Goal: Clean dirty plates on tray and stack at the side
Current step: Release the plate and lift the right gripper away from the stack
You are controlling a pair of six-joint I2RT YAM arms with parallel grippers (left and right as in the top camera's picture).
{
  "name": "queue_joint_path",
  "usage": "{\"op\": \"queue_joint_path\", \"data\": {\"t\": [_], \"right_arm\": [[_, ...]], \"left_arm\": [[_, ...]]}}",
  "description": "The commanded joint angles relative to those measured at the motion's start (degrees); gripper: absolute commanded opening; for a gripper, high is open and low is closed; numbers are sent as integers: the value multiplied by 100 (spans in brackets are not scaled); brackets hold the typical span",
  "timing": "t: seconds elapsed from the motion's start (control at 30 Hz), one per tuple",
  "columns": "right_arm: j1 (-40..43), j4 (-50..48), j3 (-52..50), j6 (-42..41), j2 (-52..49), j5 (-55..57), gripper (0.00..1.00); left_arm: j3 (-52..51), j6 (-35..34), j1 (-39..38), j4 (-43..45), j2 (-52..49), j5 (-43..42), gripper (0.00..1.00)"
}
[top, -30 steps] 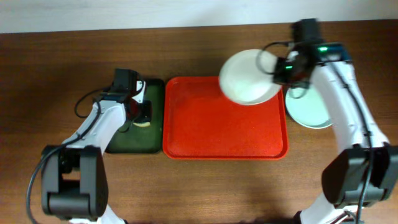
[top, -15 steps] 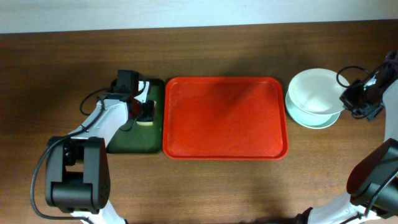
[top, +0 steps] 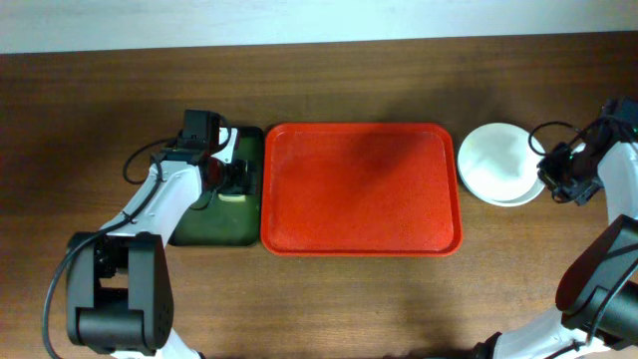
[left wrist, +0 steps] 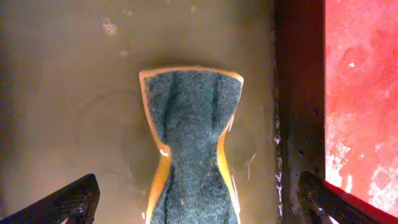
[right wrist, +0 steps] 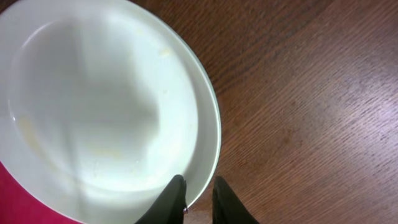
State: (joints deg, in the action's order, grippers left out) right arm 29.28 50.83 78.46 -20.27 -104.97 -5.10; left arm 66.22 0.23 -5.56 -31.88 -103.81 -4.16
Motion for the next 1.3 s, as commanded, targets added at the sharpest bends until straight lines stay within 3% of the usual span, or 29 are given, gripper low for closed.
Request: {"op": "queue_joint_path", "data": {"t": [0.0,0.1,0.17,0.2,0.33,0.37,1.27], "right_arm": [[-31,101,-79,345,-2,-184,47],[-507,-63,-66,1727,-2,-1231,60],[-1047,-186,-66,2378,-2,-1309,69],[-1447,-205,-66,2850,-2,-1248,83],[-2544,-267,-66,3095,-2,-907,88],[-2780,-313,-66,3097,-2,-903,99],[-3073,-332,-66,3095,-2,-905,98]], "left_arm": [[26,-262,-2,-258,586,-79,99],[26,-339,11,-160,1488,-55,99],[26,-313,9,92,1663,-59,99],[26,-190,9,146,1663,-59,99],[24,-144,11,-186,1657,-57,100],[24,-146,11,-186,1657,-57,99],[24,-146,9,-186,1657,-59,100]]}}
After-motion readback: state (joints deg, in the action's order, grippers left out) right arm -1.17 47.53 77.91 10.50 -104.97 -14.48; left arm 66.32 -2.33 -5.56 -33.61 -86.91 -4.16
